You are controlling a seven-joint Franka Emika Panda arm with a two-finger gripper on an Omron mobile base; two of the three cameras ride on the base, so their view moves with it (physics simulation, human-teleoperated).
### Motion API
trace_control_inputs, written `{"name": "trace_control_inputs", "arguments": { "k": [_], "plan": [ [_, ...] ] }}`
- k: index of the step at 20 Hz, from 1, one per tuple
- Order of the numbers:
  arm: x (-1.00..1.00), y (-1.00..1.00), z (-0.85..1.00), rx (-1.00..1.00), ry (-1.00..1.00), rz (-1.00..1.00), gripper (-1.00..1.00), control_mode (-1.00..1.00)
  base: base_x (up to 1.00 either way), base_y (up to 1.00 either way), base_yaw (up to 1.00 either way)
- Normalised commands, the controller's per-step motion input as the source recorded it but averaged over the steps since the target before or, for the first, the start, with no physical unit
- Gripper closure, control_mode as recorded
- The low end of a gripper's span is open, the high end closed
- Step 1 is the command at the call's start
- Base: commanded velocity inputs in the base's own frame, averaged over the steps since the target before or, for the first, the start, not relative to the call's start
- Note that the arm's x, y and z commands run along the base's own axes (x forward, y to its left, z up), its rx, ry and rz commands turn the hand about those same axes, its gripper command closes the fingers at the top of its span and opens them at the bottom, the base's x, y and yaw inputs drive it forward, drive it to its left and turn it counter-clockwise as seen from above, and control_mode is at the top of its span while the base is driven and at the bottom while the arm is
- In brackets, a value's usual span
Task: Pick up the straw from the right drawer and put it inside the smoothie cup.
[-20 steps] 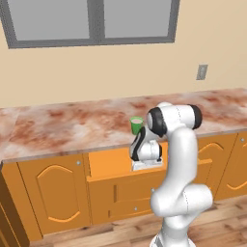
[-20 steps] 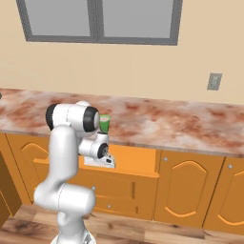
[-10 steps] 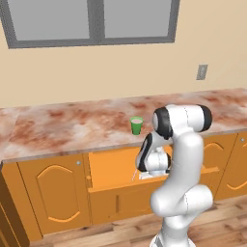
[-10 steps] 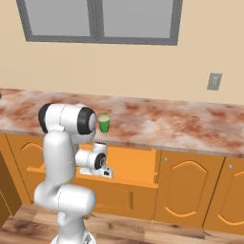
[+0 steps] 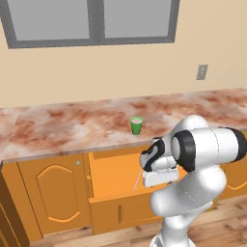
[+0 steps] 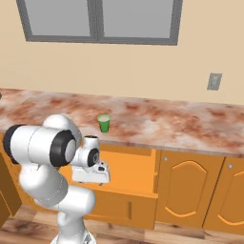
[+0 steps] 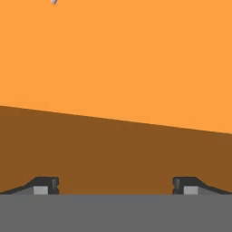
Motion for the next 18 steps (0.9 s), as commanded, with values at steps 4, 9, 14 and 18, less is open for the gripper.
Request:
{"name": "trace_control_inputs", "arguments": {
  "k": [4, 9, 14, 18],
  "plan": [
    [0.36, 0.2, 0.46, 0.0, -0.12, 0.0, -1.0, -1.0, 0.0, 0.0, 0.0],
    [0.48, 0.26, 0.09, 0.02, -0.09, 0.0, -1.0, -1.0, 0.0, 0.0, 0.0],
    [0.55, 0.19, 0.0, 0.01, -0.03, -0.01, -1.0, -1.0, 0.0, 0.0, 0.0],
    [0.6, 0.07, 0.0, 0.0, 0.0, -0.04, -1.0, -1.0, 0.0, 0.0, 0.0]
  ]
}}
